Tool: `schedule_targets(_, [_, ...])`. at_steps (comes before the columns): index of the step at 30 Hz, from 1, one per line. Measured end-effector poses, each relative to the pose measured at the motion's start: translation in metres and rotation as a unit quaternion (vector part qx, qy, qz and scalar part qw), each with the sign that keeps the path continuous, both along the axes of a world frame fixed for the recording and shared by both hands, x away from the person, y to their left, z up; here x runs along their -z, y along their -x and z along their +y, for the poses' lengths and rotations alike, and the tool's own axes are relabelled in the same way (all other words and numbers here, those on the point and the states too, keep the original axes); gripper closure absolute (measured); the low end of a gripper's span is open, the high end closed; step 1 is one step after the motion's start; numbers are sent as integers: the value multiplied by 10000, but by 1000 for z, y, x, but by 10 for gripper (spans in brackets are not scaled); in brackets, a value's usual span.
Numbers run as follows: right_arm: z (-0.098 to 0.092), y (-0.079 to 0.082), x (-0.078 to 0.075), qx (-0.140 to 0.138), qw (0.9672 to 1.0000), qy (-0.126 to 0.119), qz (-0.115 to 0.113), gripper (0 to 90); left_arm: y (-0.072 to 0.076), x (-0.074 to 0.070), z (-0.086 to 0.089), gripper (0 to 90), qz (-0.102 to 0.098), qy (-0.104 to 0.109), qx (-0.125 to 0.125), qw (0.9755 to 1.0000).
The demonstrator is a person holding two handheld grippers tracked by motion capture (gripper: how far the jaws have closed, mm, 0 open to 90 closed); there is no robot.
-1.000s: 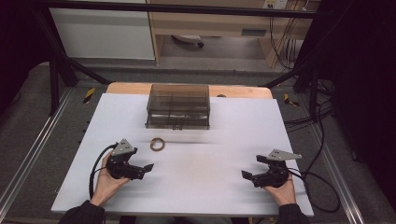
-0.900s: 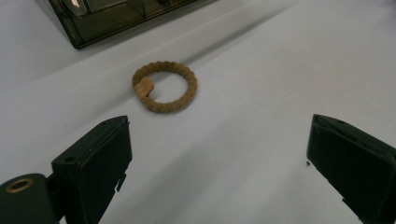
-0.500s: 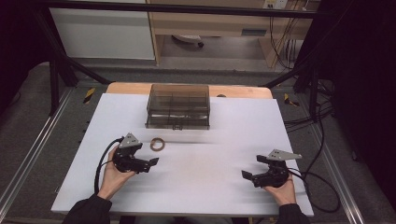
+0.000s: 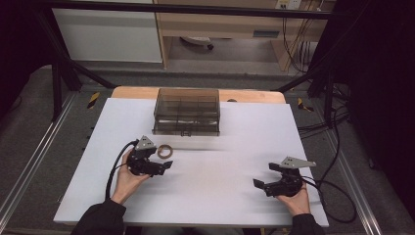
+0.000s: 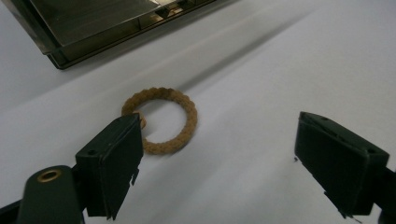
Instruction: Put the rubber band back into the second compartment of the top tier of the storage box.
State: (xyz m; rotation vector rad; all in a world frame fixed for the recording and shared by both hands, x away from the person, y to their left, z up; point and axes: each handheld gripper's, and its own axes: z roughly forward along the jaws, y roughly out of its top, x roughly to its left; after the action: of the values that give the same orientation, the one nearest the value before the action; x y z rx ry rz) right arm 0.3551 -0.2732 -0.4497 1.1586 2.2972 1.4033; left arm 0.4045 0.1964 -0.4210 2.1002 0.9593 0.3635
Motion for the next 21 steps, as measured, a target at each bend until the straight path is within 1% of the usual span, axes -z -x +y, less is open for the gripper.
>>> schedule_targets(2, [0,0,0,0,10000,4,2,8,-2,0,-2,171,-4,2,-38,10000])
schedule_targets(3, [0,0,0,0,10000,4,2,8,-3,1,-3,171,3,43,-61,10000])
schedule_targets(4, [0,0,0,-6,10000,6,4,7,-4,1,-3,190,19,45,-69,10000])
schedule_targets(10, [0,0,0,1,10000,10,15,8,-10,6,-9,258,70,-65,-186,9998])
schedule_targets(15, [0,0,0,0,10000,14,16,7,-16,8,-11,331,95,-96,-209,9997])
schedule_targets(17, [0,0,0,5,10000,11,12,7,-17,9,-11,345,106,-107,-239,9996])
schedule_targets(19, [0,-1,0,-18,10000,25,-4,7,-18,11,-12,389,120,-118,-249,9995])
schedule_targets(21, [0,0,0,-15,10000,21,3,7,-19,12,-12,402,136,-130,-261,9995])
